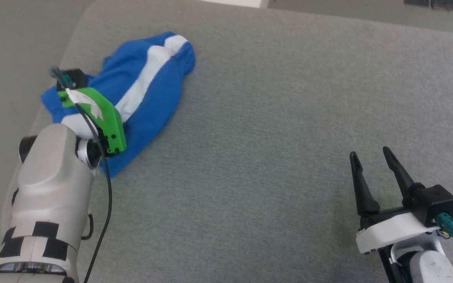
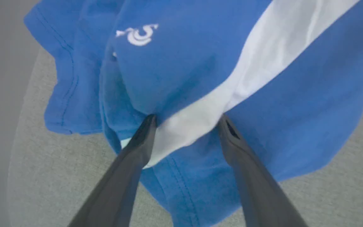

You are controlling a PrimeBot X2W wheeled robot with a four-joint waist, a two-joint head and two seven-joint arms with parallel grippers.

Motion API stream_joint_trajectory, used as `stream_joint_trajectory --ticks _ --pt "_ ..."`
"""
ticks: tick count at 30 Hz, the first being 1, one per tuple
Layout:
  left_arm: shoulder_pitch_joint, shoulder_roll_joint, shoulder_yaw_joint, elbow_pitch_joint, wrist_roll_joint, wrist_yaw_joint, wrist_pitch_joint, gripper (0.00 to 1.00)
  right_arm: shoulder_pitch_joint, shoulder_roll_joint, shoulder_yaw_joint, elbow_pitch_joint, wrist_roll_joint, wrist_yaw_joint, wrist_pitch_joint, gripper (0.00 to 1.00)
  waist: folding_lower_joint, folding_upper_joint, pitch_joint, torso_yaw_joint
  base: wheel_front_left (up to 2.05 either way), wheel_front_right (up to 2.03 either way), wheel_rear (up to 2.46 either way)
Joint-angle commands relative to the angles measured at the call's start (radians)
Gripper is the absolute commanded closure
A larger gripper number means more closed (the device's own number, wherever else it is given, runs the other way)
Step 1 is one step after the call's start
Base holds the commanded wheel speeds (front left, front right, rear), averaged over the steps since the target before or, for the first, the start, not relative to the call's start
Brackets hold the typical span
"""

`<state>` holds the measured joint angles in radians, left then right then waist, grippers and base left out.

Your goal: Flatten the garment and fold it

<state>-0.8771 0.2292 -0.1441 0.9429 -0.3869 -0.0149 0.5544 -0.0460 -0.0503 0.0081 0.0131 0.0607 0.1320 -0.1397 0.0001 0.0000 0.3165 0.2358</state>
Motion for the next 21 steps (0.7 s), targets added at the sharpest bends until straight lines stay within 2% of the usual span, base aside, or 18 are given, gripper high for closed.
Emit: stream_joint_trajectory --ticks 1,6,7,8,9,10,14,21 --pt "-0.004 0.002 -0.006 0.012 0.011 0.015 0.016 0.0 -0.021 0.0 -0.003 -0.009 -0.008 -0.001 0.001 0.0 -0.0001 0.0 0.046 -0.036 0.0 0.0 0.0" --pt "0.019 -0.021 -0.021 0.028 0.009 0.023 0.031 0.0 -0.026 0.0 -0.008 -0.02 -0.011 -0.001 0.006 0.0 -0.0001 0.0 0.06 -0.025 0.0 0.0 0.0" --pt "0.022 -0.026 -0.02 0.028 0.006 0.023 0.024 0.08 -0.028 0.0 -0.007 -0.02 -0.012 -0.001 0.006 0.0 -0.0001 0.0 0.061 -0.022 0.0 0.0 0.0" --pt "0.025 -0.03 -0.017 0.026 0.002 0.025 0.009 0.65 -0.03 0.0 -0.005 -0.02 -0.013 -0.001 0.006 0.0 -0.0001 0.0 0.06 -0.017 0.0 0.0 0.0" --pt "0.027 -0.033 -0.019 0.025 0.001 0.023 -0.002 1.0 -0.031 0.0 -0.004 -0.019 -0.013 -0.001 0.007 0.0 -0.0001 0.0 0.059 -0.014 0.0 0.0 0.0" --pt "0.026 -0.042 -0.015 0.013 -0.007 0.014 -0.056 1.0 -0.031 0.0 0.0 -0.013 -0.01 -0.001 0.005 0.0 -0.0001 0.0 0.044 0.002 0.0 0.0 0.0" --pt "0.012 -0.038 -0.008 -0.014 -0.008 0.009 -0.161 1.0 -0.029 0.0 0.005 0.003 -0.001 -0.001 -0.001 0.0 -0.0001 0.0 0.009 0.017 0.0 0.0 0.0" --pt "-0.056 -0.009 -0.001 -0.082 -0.001 -0.016 -0.325 1.0 -0.019 0.0 0.023 0.046 0.038 -0.001 -0.028 0.0 -0.0001 0.0 -0.087 0.024 0.0 0.0 0.0"
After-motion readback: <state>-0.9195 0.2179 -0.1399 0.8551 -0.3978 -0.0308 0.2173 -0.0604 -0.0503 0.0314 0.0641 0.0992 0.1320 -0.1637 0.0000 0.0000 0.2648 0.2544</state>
